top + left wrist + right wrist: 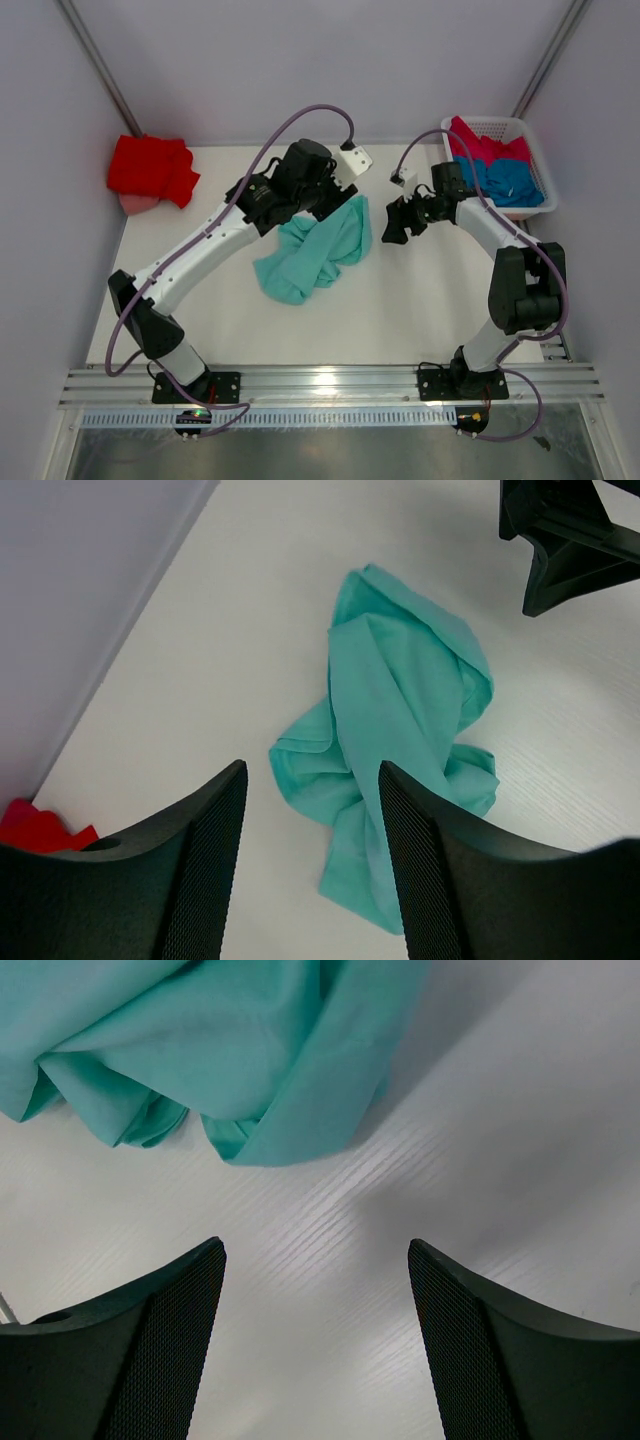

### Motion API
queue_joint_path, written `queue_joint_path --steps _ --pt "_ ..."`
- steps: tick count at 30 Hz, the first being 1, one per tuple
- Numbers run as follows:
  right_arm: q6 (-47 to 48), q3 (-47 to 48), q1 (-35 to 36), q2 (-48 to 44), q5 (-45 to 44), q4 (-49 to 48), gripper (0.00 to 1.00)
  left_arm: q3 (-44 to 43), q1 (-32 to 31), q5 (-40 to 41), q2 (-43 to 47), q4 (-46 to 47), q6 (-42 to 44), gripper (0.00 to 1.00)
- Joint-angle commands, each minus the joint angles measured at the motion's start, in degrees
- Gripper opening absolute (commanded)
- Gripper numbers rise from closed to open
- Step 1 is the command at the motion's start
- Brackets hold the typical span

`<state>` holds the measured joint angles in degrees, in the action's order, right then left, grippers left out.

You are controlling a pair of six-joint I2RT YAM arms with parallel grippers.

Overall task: Fold and stack the t-shirts
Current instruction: Flatten the tshirt out

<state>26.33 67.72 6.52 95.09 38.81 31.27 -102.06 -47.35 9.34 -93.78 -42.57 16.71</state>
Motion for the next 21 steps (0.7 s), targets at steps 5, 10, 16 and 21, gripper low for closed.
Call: queue_joint_path --steps 5,10,16,21 --pt "-0.5 0.2 0.0 -1.7 1.1 -1.4 0.77 0.4 -0.1 -1.6 1.8 1.3 0.3 0.56" --pt "-0.8 0.3 0.3 -3.3 2.7 -0.6 0.77 9.1 -0.1 -2.4 3.0 4.2 0.7 0.78" --pt "-0.8 3.2 2.0 -0.2 -1.7 -0.9 0.77 18.6 -0.2 -0.2 2.5 8.6 -3.5 0.79" --pt "-2.2 5.9 3.0 4.1 -1.9 -1.6 0.77 26.7 -0.1 2.1 2.3 9.8 -3.1 0.78"
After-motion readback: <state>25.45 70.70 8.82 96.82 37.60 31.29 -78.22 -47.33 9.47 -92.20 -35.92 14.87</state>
